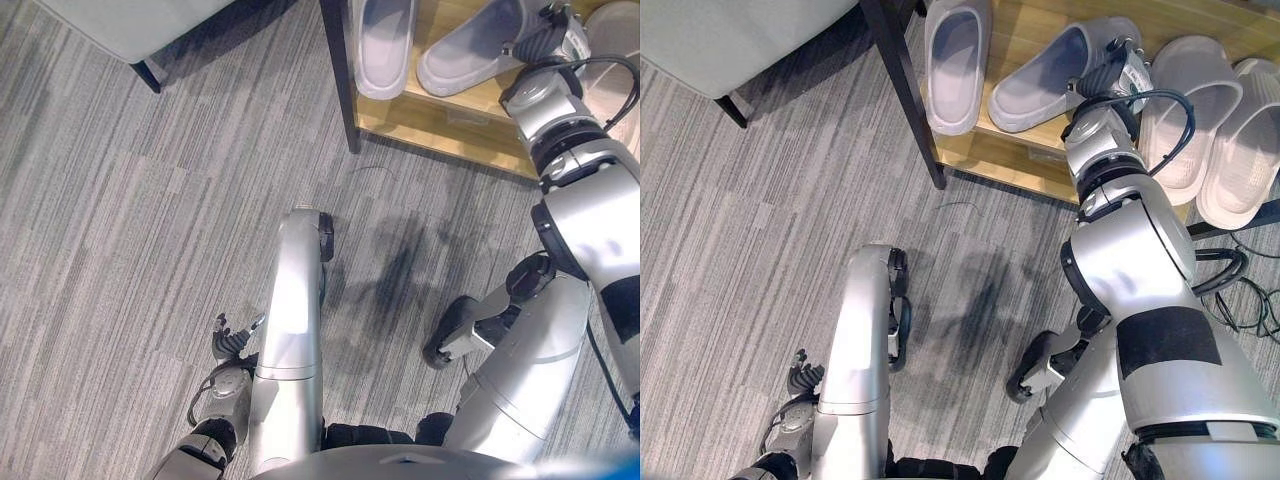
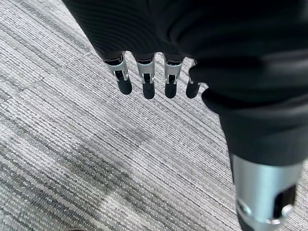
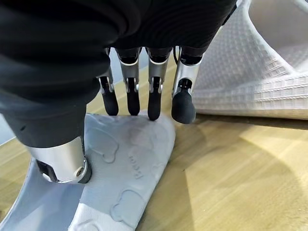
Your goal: Arrange the slippers neatly on the shoe rack.
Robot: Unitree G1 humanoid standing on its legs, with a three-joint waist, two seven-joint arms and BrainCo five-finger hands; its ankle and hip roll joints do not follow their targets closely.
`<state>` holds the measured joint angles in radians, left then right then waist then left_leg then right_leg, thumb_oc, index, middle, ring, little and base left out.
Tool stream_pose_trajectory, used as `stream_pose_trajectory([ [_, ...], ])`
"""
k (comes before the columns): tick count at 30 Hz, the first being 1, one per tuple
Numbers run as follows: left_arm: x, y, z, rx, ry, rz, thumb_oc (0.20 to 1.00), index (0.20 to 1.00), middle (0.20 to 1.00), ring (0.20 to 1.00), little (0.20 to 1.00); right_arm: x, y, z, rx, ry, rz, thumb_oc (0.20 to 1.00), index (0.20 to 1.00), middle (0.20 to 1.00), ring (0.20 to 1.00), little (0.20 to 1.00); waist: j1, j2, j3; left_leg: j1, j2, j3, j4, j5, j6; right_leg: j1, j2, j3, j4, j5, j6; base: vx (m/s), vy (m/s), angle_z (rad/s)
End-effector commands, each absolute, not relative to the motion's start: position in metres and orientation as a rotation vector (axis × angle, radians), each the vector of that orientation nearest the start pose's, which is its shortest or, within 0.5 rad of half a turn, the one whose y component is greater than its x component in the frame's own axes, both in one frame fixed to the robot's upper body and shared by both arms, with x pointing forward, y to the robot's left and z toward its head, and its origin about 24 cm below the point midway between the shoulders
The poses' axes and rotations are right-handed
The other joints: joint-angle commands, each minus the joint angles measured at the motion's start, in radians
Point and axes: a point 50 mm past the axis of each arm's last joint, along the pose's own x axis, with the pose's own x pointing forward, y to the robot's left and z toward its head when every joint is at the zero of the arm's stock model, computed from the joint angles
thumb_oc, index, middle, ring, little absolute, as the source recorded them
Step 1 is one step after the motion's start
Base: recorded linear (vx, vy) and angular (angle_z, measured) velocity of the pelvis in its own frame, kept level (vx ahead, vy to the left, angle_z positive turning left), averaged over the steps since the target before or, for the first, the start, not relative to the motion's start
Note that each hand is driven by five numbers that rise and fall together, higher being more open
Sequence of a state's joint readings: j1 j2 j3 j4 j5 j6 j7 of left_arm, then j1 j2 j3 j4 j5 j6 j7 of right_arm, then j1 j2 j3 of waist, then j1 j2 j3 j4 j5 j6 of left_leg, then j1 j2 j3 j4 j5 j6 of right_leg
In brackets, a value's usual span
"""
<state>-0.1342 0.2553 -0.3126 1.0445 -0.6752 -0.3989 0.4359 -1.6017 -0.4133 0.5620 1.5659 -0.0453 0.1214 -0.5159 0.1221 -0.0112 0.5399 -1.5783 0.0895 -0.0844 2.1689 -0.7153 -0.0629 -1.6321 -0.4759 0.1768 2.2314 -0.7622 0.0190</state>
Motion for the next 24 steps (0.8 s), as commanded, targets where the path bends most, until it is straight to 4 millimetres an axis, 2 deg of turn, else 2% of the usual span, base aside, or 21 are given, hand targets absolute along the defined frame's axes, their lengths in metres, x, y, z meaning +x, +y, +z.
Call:
stream_pose_trajectory([
  [1, 0.183, 0.249, -0.101, 0.013, 0.542, 0.646, 1.000, 1.000, 1.000, 1.000, 1.000, 0.415, -0.233, 0.283, -0.994, -0.116, -0.753, 0.200, 0.200, 0.200, 0.200, 0.200, 0.032, -0.010, -0.020, 0.008, 0.000, -0.102, -0.076, -0.067, -0.087, 0.062, -0.011, 0.187, -0.016, 0.048, 0.029, 0.00, 0.000, 0.00],
  [6, 0.186, 0.248, -0.100, -0.010, 0.530, 0.683, 1.000, 1.000, 1.000, 1.000, 1.000, 0.417, -0.225, 0.276, -1.009, -0.214, -0.759, 0.200, 0.200, 0.200, 0.200, 0.200, 0.017, -0.022, -0.020, 0.008, -0.002, -0.112, -0.059, -0.079, -0.094, 0.062, -0.002, 0.187, -0.004, 0.039, 0.029, 0.00, 0.000, 0.00],
  [11, 0.189, 0.251, -0.098, -0.011, 0.520, 0.695, 1.000, 1.000, 1.000, 1.000, 1.000, 0.419, -0.210, 0.283, -1.003, -0.301, -0.719, 0.200, 0.200, 0.200, 0.200, 0.200, 0.007, -0.023, -0.020, 0.008, -0.004, -0.124, -0.037, -0.089, -0.101, 0.062, 0.009, 0.193, 0.014, 0.034, 0.033, 0.00, -0.005, -0.05],
  [17, 0.186, 0.256, -0.099, -0.020, 0.526, 0.716, 1.000, 1.000, 1.000, 1.000, 1.000, 0.419, -0.205, 0.287, -0.959, -0.375, -0.678, 0.200, 0.200, 0.200, 0.200, 0.200, -0.001, -0.030, -0.020, 0.008, -0.008, -0.127, -0.013, -0.097, -0.104, 0.062, 0.020, 0.211, 0.038, 0.034, 0.035, 0.00, -0.005, -0.02],
  [22, 0.180, 0.260, -0.102, -0.020, 0.542, 0.730, 1.000, 1.000, 1.000, 1.000, 1.000, 0.419, -0.195, 0.283, -0.953, -0.440, -0.590, 0.200, 0.200, 0.200, 0.200, 0.200, 0.001, -0.038, -0.020, 0.008, -0.011, -0.130, -0.005, -0.104, -0.108, 0.062, 0.024, 0.219, 0.044, 0.033, 0.039, 0.00, 0.000, 0.00],
  [24, 0.177, 0.262, -0.102, -0.013, 0.548, 0.738, 1.000, 1.000, 1.000, 1.000, 1.000, 0.420, -0.184, 0.280, -0.969, -0.474, -0.530, 0.200, 0.200, 0.200, 0.200, 0.200, 0.000, -0.042, -0.020, 0.008, -0.015, -0.133, 0.003, -0.107, -0.108, 0.062, 0.027, 0.217, 0.050, 0.033, 0.038, -0.01, -0.010, -0.03],
])
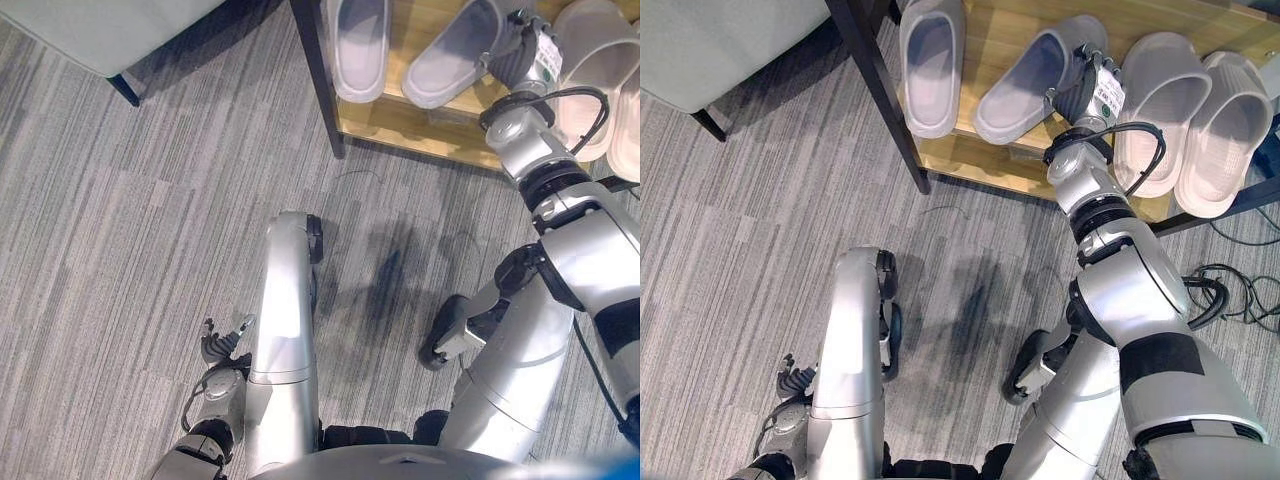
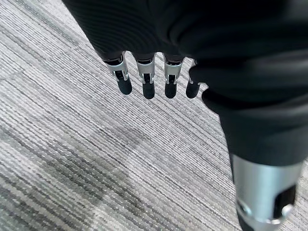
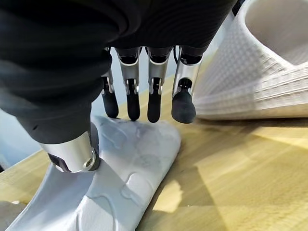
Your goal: Arrange the slippers neatly on the shoe rack.
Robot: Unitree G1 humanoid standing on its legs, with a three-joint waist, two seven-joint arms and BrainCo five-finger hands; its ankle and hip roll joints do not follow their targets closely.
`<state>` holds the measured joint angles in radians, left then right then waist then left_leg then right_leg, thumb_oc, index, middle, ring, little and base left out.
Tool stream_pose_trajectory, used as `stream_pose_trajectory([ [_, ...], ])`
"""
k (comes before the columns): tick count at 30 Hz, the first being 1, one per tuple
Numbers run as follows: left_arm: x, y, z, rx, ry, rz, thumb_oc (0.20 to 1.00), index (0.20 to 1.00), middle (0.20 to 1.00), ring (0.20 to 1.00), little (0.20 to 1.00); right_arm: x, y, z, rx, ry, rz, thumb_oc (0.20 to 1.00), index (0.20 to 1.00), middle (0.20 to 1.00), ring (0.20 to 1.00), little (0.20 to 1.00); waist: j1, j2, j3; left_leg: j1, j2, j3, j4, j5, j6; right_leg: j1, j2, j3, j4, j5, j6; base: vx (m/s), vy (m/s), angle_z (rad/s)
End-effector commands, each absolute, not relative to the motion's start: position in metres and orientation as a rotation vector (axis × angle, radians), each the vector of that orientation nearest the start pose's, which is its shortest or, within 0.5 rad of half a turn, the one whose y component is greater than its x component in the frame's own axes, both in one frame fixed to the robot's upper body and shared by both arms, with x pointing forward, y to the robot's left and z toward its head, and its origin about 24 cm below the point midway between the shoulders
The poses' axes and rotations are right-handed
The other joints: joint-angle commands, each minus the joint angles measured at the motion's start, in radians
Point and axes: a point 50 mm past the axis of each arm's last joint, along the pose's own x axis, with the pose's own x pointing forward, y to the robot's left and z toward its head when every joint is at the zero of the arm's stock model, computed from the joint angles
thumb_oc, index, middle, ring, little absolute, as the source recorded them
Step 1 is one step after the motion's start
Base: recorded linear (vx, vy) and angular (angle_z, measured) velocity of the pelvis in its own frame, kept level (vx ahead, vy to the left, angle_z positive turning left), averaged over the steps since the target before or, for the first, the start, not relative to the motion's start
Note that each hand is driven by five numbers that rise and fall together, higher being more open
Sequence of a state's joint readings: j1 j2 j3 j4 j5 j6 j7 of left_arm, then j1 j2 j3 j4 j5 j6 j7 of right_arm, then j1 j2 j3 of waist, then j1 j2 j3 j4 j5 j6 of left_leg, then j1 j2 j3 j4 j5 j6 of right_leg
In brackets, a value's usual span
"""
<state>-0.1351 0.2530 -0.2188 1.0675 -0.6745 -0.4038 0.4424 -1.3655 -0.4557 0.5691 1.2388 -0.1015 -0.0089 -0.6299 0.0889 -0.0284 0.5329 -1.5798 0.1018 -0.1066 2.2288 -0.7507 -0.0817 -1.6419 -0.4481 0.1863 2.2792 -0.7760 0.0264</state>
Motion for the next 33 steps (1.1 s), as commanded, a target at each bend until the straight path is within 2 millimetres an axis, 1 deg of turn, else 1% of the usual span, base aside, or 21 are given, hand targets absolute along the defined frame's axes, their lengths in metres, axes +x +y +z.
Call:
stream_pose_trajectory([
  [1, 0.178, 0.263, -0.102, -0.013, 0.543, 0.735, 1.000, 1.000, 1.000, 1.000, 1.000, 0.420, -0.180, 0.278, -0.983, -0.496, -0.497, 0.200, 0.200, 0.200, 0.200, 0.200, 0.034, -0.024, -0.013, 0.010, -0.027, -0.114, -0.055, -0.071, -0.091, 0.072, 0.000, 0.207, 0.003, 0.046, 0.033, -0.01, -0.011, -0.07],
  [6, 0.177, 0.266, -0.101, -0.004, 0.544, 0.738, 1.000, 1.000, 1.000, 1.000, 1.000, 0.418, -0.170, 0.275, -1.002, -0.546, -0.422, 0.200, 0.200, 0.200, 0.200, 0.200, 0.031, -0.028, -0.013, 0.010, -0.027, -0.118, -0.050, -0.076, -0.095, 0.072, 0.001, 0.211, 0.008, 0.046, 0.035, 0.00, -0.002, -0.01],
  [11, 0.177, 0.266, -0.101, -0.002, 0.542, 0.741, 1.000, 1.000, 1.000, 1.000, 1.000, 0.418, -0.173, 0.274, -1.000, -0.537, -0.425, 0.200, 0.200, 0.200, 0.200, 0.200, 0.033, -0.029, -0.013, 0.010, -0.027, -0.119, -0.048, -0.077, -0.095, 0.072, 0.003, 0.209, 0.008, 0.049, 0.038, 0.00, 0.000, 0.00],
  [14, 0.175, 0.267, -0.102, 0.007, 0.545, 0.740, 1.000, 1.000, 1.000, 1.000, 1.000, 0.418, -0.177, 0.278, -0.995, -0.537, -0.431, 0.200, 0.200, 0.200, 0.200, 0.200, 0.036, -0.023, -0.013, 0.010, -0.025, -0.119, -0.052, -0.074, -0.096, 0.072, 0.000, 0.210, 0.008, 0.051, 0.041, 0.00, 0.000, 0.00],
  [15, 0.174, 0.269, -0.102, 0.010, 0.547, 0.743, 1.000, 1.000, 1.000, 1.000, 1.000, 0.418, -0.179, 0.284, -1.004, -0.537, -0.434, 0.200, 0.200, 0.200, 0.200, 0.200, 0.039, -0.023, -0.013, 0.010, -0.025, -0.119, -0.054, -0.073, -0.096, 0.072, -0.001, 0.212, 0.012, 0.051, 0.043, 0.00, 0.000, 0.00],
  [19, 0.171, 0.272, -0.103, 0.031, 0.558, 0.740, 1.000, 1.000, 1.000, 1.000, 1.000, 0.417, -0.180, 0.293, -1.011, -0.552, -0.421, 0.200, 0.200, 0.200, 0.200, 0.200, 0.048, -0.027, -0.013, 0.010, -0.024, -0.119, -0.054, -0.073, -0.098, 0.072, -0.005, 0.212, 0.016, 0.053, 0.047, 0.00, 0.000, 0.00],
  [23, 0.170, 0.272, -0.103, 0.040, 0.559, 0.736, 1.000, 1.000, 1.000, 1.000, 1.000, 0.417, -0.177, 0.297, -1.016, -0.565, -0.407, 0.200, 0.200, 0.200, 0.200, 0.200, 0.055, -0.030, -0.013, 0.010, -0.025, -0.119, -0.057, -0.073, -0.098, 0.072, -0.003, 0.210, 0.013, 0.054, 0.046, 0.00, 0.000, 0.00],
  [27, 0.170, 0.273, -0.104, 0.047, 0.566, 0.734, 1.000, 1.000, 1.000, 1.000, 1.000, 0.418, -0.166, 0.295, -1.040, -0.576, -0.367, 0.200, 0.200, 0.200, 0.200, 0.200, 0.059, -0.030, -0.013, 0.010, -0.025, -0.116, -0.056, -0.074, -0.097, 0.072, -0.001, 0.212, 0.011, 0.058, 0.046, 0.00, 0.000, 0.00],
  [33, 0.169, 0.276, -0.103, 0.065, 0.567, 0.729, 1.000, 1.000, 1.000, 1.000, 1.000, 0.418, -0.169, 0.300, -1.046, -0.569, -0.372, 0.200, 0.200, 0.200, 0.200, 0.200, 0.062, -0.025, -0.013, 0.010, -0.022, -0.111, -0.057, -0.071, -0.096, 0.072, -0.004, 0.219, 0.012, 0.057, 0.049, 0.00, 0.000, 0.00],
])
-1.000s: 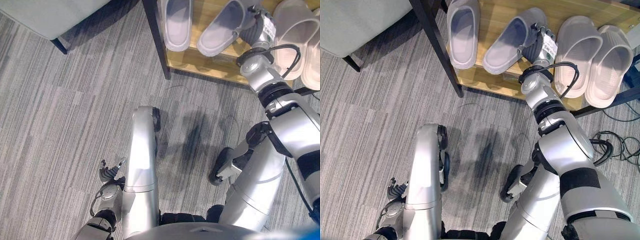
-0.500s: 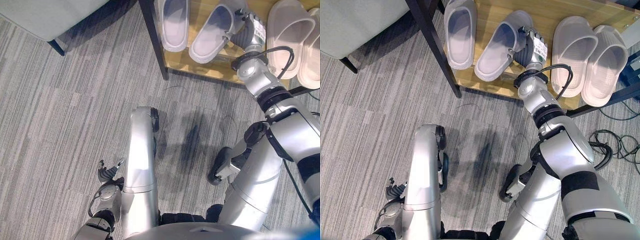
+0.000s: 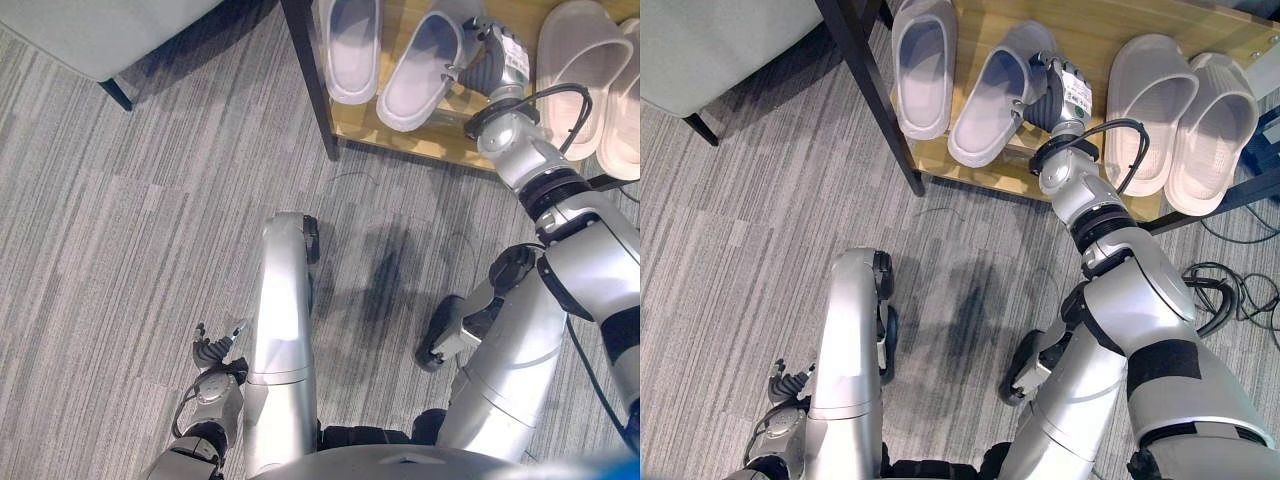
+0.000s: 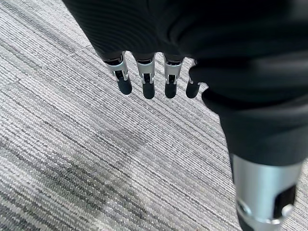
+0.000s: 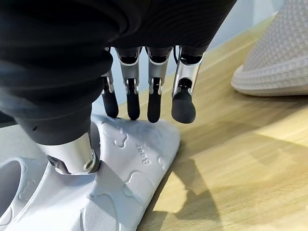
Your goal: Arrange the slippers neatly on the shoe rack.
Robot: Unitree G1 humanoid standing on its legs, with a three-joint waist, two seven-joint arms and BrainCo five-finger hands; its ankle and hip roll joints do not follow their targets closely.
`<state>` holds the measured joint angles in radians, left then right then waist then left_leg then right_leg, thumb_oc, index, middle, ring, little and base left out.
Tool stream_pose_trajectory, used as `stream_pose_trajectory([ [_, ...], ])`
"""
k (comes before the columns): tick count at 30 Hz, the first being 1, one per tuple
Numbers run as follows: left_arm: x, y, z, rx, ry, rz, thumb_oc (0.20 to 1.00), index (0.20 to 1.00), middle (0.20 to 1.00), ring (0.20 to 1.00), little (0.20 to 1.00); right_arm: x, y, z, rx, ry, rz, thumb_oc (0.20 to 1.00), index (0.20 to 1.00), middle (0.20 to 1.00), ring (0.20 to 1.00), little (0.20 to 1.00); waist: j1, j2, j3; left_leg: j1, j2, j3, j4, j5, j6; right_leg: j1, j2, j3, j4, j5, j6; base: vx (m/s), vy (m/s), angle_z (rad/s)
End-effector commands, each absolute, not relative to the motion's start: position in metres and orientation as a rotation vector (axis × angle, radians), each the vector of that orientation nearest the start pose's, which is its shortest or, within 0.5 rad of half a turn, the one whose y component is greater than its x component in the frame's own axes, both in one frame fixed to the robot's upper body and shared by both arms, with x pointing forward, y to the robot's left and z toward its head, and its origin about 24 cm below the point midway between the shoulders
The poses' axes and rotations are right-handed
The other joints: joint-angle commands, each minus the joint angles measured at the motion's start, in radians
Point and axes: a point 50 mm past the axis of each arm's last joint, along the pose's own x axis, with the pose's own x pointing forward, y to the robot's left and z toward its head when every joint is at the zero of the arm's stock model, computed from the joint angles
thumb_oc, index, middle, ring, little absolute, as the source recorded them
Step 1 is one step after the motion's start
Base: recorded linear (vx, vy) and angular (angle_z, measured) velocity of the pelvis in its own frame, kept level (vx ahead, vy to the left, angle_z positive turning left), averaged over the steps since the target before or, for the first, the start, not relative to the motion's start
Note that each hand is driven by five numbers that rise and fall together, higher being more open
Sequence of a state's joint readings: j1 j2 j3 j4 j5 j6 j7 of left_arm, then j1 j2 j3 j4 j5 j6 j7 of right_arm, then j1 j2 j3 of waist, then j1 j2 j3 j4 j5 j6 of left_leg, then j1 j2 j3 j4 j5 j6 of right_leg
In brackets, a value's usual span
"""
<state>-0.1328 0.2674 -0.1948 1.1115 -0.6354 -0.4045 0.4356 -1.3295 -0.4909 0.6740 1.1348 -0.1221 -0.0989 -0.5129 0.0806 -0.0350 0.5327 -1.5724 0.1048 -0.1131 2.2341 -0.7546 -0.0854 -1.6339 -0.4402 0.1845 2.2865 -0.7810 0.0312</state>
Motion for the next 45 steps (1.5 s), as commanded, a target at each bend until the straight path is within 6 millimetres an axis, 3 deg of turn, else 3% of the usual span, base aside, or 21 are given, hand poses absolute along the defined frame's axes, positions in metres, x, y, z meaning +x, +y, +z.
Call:
stream_pose_trajectory([
  [1, 0.168, 0.277, -0.103, 0.068, 0.566, 0.732, 1.000, 1.000, 1.000, 1.000, 1.000, 0.418, -0.169, 0.303, -1.051, -0.569, -0.372, 0.200, 0.200, 0.200, 0.200, 0.200, 0.074, -0.019, -0.013, 0.002, -0.027, -0.102, -0.064, -0.066, -0.092, 0.064, -0.012, 0.220, 0.002, 0.064, 0.042, 0.00, 0.000, 0.00],
  [12, 0.169, 0.278, -0.103, 0.077, 0.569, 0.723, 1.000, 1.000, 1.000, 1.000, 1.000, 0.419, -0.160, 0.315, -1.050, -0.579, -0.355, 0.200, 0.200, 0.200, 0.200, 0.200, 0.086, -0.024, -0.013, 0.002, -0.032, -0.092, -0.075, -0.059, -0.096, 0.064, -0.011, 0.232, -0.002, 0.074, 0.043, 0.00, 0.003, 0.01],
  [13, 0.169, 0.279, -0.102, 0.080, 0.568, 0.725, 1.000, 1.000, 1.000, 1.000, 1.000, 0.419, -0.160, 0.316, -1.040, -0.569, -0.359, 0.827, 0.827, 0.827, 0.827, 0.827, 0.085, -0.023, -0.013, 0.002, -0.032, -0.093, -0.075, -0.059, -0.096, 0.064, -0.012, 0.234, 0.000, 0.074, 0.045, -0.01, 0.008, 0.04],
  [14, 0.169, 0.280, -0.102, 0.080, 0.570, 0.724, 1.000, 1.000, 1.000, 1.000, 1.000, 0.419, -0.161, 0.317, -1.020, -0.563, -0.362, 1.000, 1.000, 1.000, 1.000, 1.000, 0.085, -0.022, -0.013, 0.002, -0.032, -0.093, -0.072, -0.059, -0.097, 0.064, -0.012, 0.233, 0.002, 0.072, 0.044, -0.01, -0.001, 0.04],
  [17, 0.168, 0.281, -0.103, 0.079, 0.576, 0.726, 1.000, 1.000, 1.000, 1.000, 1.000, 0.418, -0.167, 0.324, -0.951, -0.553, -0.376, 1.000, 1.000, 1.000, 1.000, 1.000, 0.084, -0.022, -0.013, 0.002, -0.032, -0.093, -0.073, -0.055, -0.098, 0.064, -0.008, 0.235, 0.004, 0.076, 0.042, -0.01, 0.002, 0.04],
  [33, 0.163, 0.287, -0.103, 0.117, 0.590, 0.709, 1.000, 1.000, 1.000, 1.000, 1.000, 0.415, -0.190, 0.338, -0.925, -0.520, -0.441, 1.000, 1.000, 1.000, 1.000, 1.000, 0.099, -0.026, -0.013, 0.002, -0.035, -0.098, -0.091, -0.041, -0.101, 0.064, -0.016, 0.224, 0.000, 0.078, 0.046, 0.00, 0.000, 0.00],
  [39, 0.166, 0.293, -0.099, 0.131, 0.567, 0.752, 1.000, 1.000, 1.000, 1.000, 1.000, 0.406, -0.170, 0.355, -0.753, -0.709, -0.402, 1.000, 1.000, 1.000, 1.000, 1.000, 0.108, -0.031, -0.013, 0.002, -0.042, -0.098, -0.103, -0.033, -0.096, 0.064, -0.016, 0.219, -0.025, 0.081, 0.041, -0.01, 0.003, 0.00],
  [43, 0.162, 0.290, -0.100, 0.118, 0.566, 0.784, 1.000, 1.000, 1.000, 1.000, 1.000, 0.394, -0.172, 0.365, -0.671, -0.841, -0.483, 1.000, 1.000, 1.000, 1.000, 1.000, 0.106, -0.037, -0.013, 0.002, -0.044, -0.095, -0.107, -0.026, -0.094, 0.064, -0.013, 0.214, -0.033, 0.083, 0.039, -0.05, 0.021, -0.01],
  [45, 0.161, 0.291, -0.101, 0.097, 0.565, 0.811, 1.000, 1.000, 1.000, 1.000, 1.000, 0.392, -0.174, 0.361, -0.668, -0.855, -0.495, 1.000, 1.000, 1.000, 1.000, 1.000, 0.101, -0.044, -0.013, 0.002, -0.045, -0.098, -0.103, -0.026, -0.094, 0.064, -0.005, 0.218, -0.029, 0.086, 0.044, -0.06, 0.005, -0.01],
])
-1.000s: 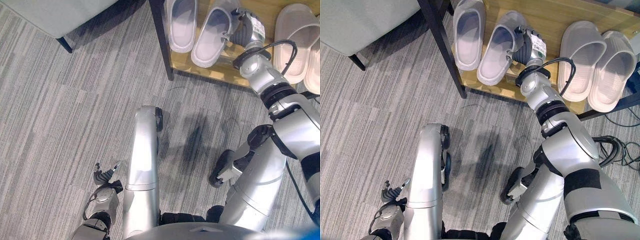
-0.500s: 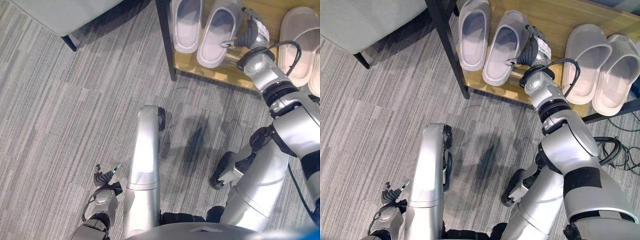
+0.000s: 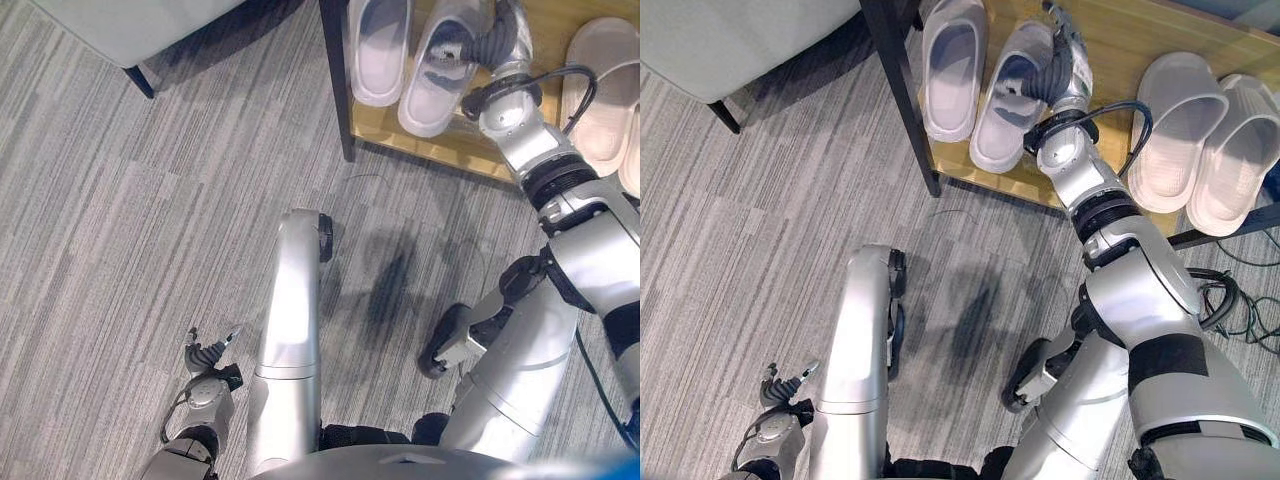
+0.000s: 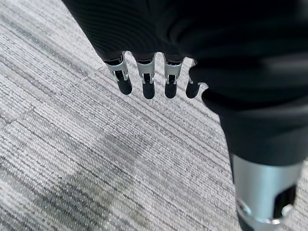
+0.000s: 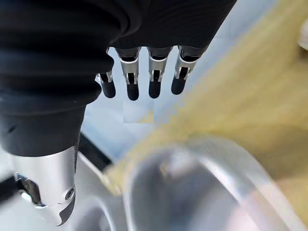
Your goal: Arrange the slippers neatly on the shoe rack.
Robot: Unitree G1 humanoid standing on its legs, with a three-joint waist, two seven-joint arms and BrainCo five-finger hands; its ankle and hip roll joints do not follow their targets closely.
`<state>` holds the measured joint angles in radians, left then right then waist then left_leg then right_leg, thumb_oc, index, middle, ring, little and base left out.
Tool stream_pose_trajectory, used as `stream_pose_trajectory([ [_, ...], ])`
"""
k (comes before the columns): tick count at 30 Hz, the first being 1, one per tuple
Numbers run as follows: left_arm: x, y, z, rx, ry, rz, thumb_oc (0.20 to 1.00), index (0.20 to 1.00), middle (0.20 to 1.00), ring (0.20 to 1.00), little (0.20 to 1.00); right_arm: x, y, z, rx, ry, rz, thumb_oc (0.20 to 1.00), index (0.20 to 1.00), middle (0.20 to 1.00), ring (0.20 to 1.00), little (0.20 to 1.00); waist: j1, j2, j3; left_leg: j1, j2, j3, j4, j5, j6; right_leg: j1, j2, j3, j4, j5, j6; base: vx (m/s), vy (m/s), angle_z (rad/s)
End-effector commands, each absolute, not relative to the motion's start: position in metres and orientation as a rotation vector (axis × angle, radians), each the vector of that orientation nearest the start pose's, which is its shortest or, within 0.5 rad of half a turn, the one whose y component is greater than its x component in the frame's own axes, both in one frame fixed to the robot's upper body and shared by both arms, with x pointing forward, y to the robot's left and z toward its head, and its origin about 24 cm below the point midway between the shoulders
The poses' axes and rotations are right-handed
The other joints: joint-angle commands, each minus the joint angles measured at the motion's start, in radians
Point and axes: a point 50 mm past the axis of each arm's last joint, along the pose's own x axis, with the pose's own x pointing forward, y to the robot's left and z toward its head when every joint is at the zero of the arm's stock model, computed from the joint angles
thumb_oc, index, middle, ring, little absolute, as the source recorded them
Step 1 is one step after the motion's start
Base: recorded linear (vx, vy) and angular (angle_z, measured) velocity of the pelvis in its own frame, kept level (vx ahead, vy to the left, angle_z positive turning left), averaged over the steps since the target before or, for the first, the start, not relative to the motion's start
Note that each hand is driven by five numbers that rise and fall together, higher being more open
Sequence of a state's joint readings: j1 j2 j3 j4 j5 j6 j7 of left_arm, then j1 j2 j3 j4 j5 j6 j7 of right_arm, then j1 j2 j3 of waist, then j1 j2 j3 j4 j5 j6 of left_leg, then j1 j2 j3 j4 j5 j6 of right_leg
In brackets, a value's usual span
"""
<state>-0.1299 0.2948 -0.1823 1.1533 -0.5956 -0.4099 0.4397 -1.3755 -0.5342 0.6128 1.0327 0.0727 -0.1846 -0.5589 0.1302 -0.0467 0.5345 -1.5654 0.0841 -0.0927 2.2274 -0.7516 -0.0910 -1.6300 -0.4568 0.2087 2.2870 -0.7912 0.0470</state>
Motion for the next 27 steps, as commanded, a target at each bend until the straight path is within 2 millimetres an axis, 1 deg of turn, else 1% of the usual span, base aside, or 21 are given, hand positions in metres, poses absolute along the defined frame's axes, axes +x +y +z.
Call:
stream_pose_trajectory([
  [1, 0.161, 0.292, -0.100, 0.089, 0.563, 0.823, 1.000, 1.000, 1.000, 1.000, 1.000, 0.391, -0.174, 0.358, -0.677, -0.862, -0.489, 1.000, 1.000, 1.000, 1.000, 1.000, 0.048, -0.035, -0.015, -0.005, -0.024, -0.122, -0.093, -0.026, -0.089, 0.060, 0.009, 0.190, -0.032, 0.095, 0.025, -0.07, 0.004, -0.01],
  [3, 0.169, 0.288, -0.097, 0.021, 0.526, 0.868, 1.000, 1.000, 1.000, 1.000, 1.000, 0.386, -0.171, 0.341, -0.638, -0.898, -0.475, 1.000, 1.000, 1.000, 1.000, 1.000, 0.036, -0.055, -0.015, -0.005, -0.022, -0.112, -0.088, -0.022, -0.076, 0.060, 0.018, 0.198, -0.044, 0.112, 0.018, -0.07, 0.023, -0.02],
  [5, 0.177, 0.287, -0.092, -0.040, 0.483, 0.891, 1.000, 1.000, 1.000, 1.000, 1.000, 0.381, -0.183, 0.333, -0.670, -0.910, -0.498, 1.000, 1.000, 1.000, 1.000, 1.000, 0.021, -0.058, -0.015, -0.005, -0.026, -0.111, -0.094, -0.015, -0.082, 0.060, 0.031, 0.195, -0.052, 0.108, 0.027, -0.04, 0.129, -0.04],
  [6, 0.188, 0.289, -0.083, -0.092, 0.424, 0.919, 1.000, 1.000, 1.000, 1.000, 1.000, 0.376, -0.186, 0.319, -0.665, -0.913, -0.483, 1.000, 1.000, 1.000, 1.000, 1.000, 0.009, -0.062, -0.015, -0.005, -0.029, -0.129, -0.091, -0.013, -0.094, 0.060, 0.029, 0.188, -0.044, 0.109, 0.036, -0.03, 0.164, -0.05],
  [7, 0.193, 0.288, -0.080, -0.120, 0.404, 0.923, 1.000, 1.000, 1.000, 1.000, 1.000, 0.373, -0.188, 0.310, -0.652, -0.906, -0.484, 1.000, 1.000, 1.000, 1.000, 1.000, 0.002, -0.070, -0.015, -0.005, -0.030, -0.135, -0.082, -0.017, -0.099, 0.061, 0.033, 0.192, -0.032, 0.116, 0.044, -0.02, 0.123, -0.04],
  [8, 0.202, 0.286, -0.075, -0.154, 0.368, 0.925, 1.000, 1.000, 1.000, 1.000, 1.000, 0.371, -0.192, 0.298, -0.607, -0.880, -0.491, 1.000, 1.000, 1.000, 1.000, 1.000, -0.007, -0.085, -0.015, -0.005, -0.028, -0.140, -0.072, -0.022, -0.104, 0.061, 0.036, 0.199, -0.022, 0.126, 0.052, 0.01, 0.053, -0.05],
  [9, 0.204, 0.287, -0.071, -0.169, 0.346, 0.931, 1.000, 1.000, 1.000, 1.000, 1.000, 0.369, -0.196, 0.286, -0.570, -0.843, -0.481, 1.000, 1.000, 1.000, 1.000, 1.000, -0.012, -0.095, -0.015, -0.005, -0.023, -0.142, -0.064, -0.028, -0.109, 0.062, 0.035, 0.202, -0.020, 0.127, 0.056, 0.02, 0.043, -0.16],
  [10, 0.212, 0.287, -0.066, -0.195, 0.326, 0.930, 1.000, 1.000, 1.000, 1.000, 1.000, 0.367, -0.195, 0.272, -0.490, -0.804, -0.449, 1.000, 1.000, 1.000, 1.000, 1.000, -0.021, -0.103, -0.015, -0.005, -0.021, -0.152, -0.055, -0.028, -0.112, 0.073, 0.037, 0.200, -0.023, 0.127, 0.064, 0.02, 0.056, -0.23],
  [11, 0.220, 0.287, -0.060, -0.201, 0.303, 0.921, 1.000, 1.000, 1.000, 1.000, 1.000, 0.364, -0.194, 0.254, -0.360, -0.752, -0.396, 1.000, 1.000, 1.000, 1.000, 1.000, -0.032, -0.107, -0.015, -0.005, -0.019, -0.157, -0.051, -0.029, -0.114, 0.085, 0.040, 0.193, -0.030, 0.129, 0.067, 0.03, 0.056, -0.21],
  [12, 0.224, 0.290, -0.056, -0.189, 0.291, 0.916, 1.000, 1.000, 1.000, 1.000, 1.000, 0.361, -0.200, 0.241, -0.271, -0.709, -0.374, 1.000, 1.000, 1.000, 1.000, 1.000, -0.035, -0.109, -0.015, -0.005, -0.018, -0.166, -0.050, -0.028, -0.117, 0.091, 0.043, 0.185, -0.040, 0.132, 0.070, 0.00, 0.106, -0.17],
  [13, 0.237, 0.292, -0.046, -0.201, 0.257, 0.903, 1.000, 1.000, 1.000, 1.000, 1.000, 0.353, -0.205, 0.226, -0.195, -0.693, -0.356, 1.000, 1.000, 1.000, 1.000, 1.000, -0.057, -0.112, -0.015, -0.005, -0.008, -0.177, -0.071, -0.021, -0.123, 0.105, 0.036, 0.166, -0.078, 0.135, 0.081, -0.02, 0.107, -0.19],
  [14, 0.244, 0.293, -0.039, -0.199, 0.227, 0.892, 1.000, 1.000, 1.000, 1.000, 1.000, 0.350, -0.209, 0.218, -0.163, -0.672, -0.356, 1.000, 1.000, 1.000, 1.000, 1.000, -0.065, -0.111, -0.015, -0.005, -0.003, -0.183, -0.091, -0.014, -0.125, 0.112, 0.036, 0.149, -0.104, 0.137, 0.082, -0.06, 0.142, -0.26],
  [15, 0.250, 0.291, -0.033, -0.206, 0.196, 0.872, 1.000, 1.000, 1.000, 1.000, 1.000, 0.347, -0.210, 0.212, -0.135, -0.669, -0.361, 1.000, 1.000, 1.000, 1.000, 1.000, -0.073, -0.107, -0.023, -0.005, 0.008, -0.185, -0.128, -0.001, -0.123, 0.121, 0.035, 0.123, -0.146, 0.147, 0.083, -0.04, 0.110, -0.29],
  [16, 0.255, 0.289, -0.025, -0.205, 0.150, 0.853, 1.000, 1.000, 1.000, 1.000, 1.000, 0.340, -0.214, 0.190, -0.092, -0.617, -0.346, 1.000, 1.000, 1.000, 1.000, 1.000, -0.087, -0.104, -0.077, -0.005, 0.034, -0.178, -0.204, 0.019, -0.124, 0.123, 0.025, 0.082, -0.230, 0.152, 0.086, -0.03, 0.116, -0.31],
  [17, 0.257, 0.287, -0.022, -0.214, 0.131, 0.846, 1.000, 1.000, 1.000, 1.000, 1.000, 0.336, -0.215, 0.180, -0.081, -0.597, -0.349, 1.000, 1.000, 1.000, 1.000, 1.000, -0.096, -0.101, -0.108, -0.005, 0.049, -0.173, -0.256, 0.035, -0.120, 0.129, 0.024, 0.053, -0.281, 0.161, 0.087, -0.01, 0.093, -0.44],
  [21, 0.250, 0.284, -0.026, -0.262, 0.120, 0.865, 1.000, 1.000, 1.000, 1.000, 1.000, 0.314, -0.216, 0.125, -0.061, -0.446, -0.351, 1.000, 1.000, 1.000, 1.000, 1.000, -0.136, -0.065, -0.230, 0.008, 0.087, -0.157, -0.440, 0.117, -0.096, 0.168, 0.016, -0.077, -0.472, 0.206, 0.083, -0.05, 0.075, -0.15],
  [22, 0.248, 0.284, -0.026, -0.263, 0.118, 0.866, 1.000, 1.000, 1.000, 1.000, 1.000, 0.308, -0.220, 0.115, -0.082, -0.419, -0.358, 1.000, 1.000, 1.000, 1.000, 1.000, -0.141, -0.063, -0.236, 0.053, 0.101, -0.143, -0.501, 0.141, -0.089, 0.212, 0.017, -0.108, -0.533, 0.222, 0.076, -0.13, 0.042, 0.00],
  [23, 0.243, 0.281, -0.032, -0.278, 0.137, 0.875, 1.000, 1.000, 1.000, 1.000, 1.000, 0.297, -0.226, 0.090, -0.116, -0.339, -0.396, 1.000, 1.000, 1.000, 1.000, 1.000, -0.155, -0.061, -0.258, 0.142, 0.123, -0.103, -0.618, 0.179, -0.078, 0.292, 0.014, -0.150, -0.649, 0.251, 0.075, -0.13, 0.027, 0.03],
  [24, 0.238, 0.279, -0.037, -0.286, 0.151, 0.882, 1.000, 1.000, 1.000, 1.000, 1.000, 0.291, -0.229, 0.079, -0.134, -0.303, -0.415, 1.000, 1.000, 1.000, 1.000, 1.000, -0.158, -0.057, -0.265, 0.194, 0.130, -0.091, -0.681, 0.195, -0.072, 0.333, 0.021, -0.165, -0.702, 0.268, 0.081, -0.20, 0.012, 0.10],
  [25, 0.221, 0.278, -0.052, -0.307, 0.203, 0.913, 1.000, 1.000, 1.000, 1.000, 1.000, 0.273, -0.240, 0.039, -0.143, -0.136, -0.478, 1.000, 1.000, 1.000, 1.000, 1.000, -0.165, -0.051, -0.281, 0.359, 0.151, -0.041, -0.881, 0.264, -0.064, 0.481, 0.032, -0.230, -0.898, 0.321, 0.075, -0.17, -0.008, 0.10],
  [27, 0.202, 0.274, -0.072, -0.308, 0.299, 0.937, 1.000, 1.000, 1.000, 1.000, 1.000, 0.261, -0.246, 0.006, -0.144, 0.008, -0.527, 1.000, 1.000, 1.000, 1.000, 1.000, -0.168, -0.049, -0.287, 0.486, 0.151, -0.003, -1.018, 0.301, -0.057, 0.603, 0.045, -0.271, -1.049, 0.359, 0.072, -0.10, -0.014, 0.00],
])
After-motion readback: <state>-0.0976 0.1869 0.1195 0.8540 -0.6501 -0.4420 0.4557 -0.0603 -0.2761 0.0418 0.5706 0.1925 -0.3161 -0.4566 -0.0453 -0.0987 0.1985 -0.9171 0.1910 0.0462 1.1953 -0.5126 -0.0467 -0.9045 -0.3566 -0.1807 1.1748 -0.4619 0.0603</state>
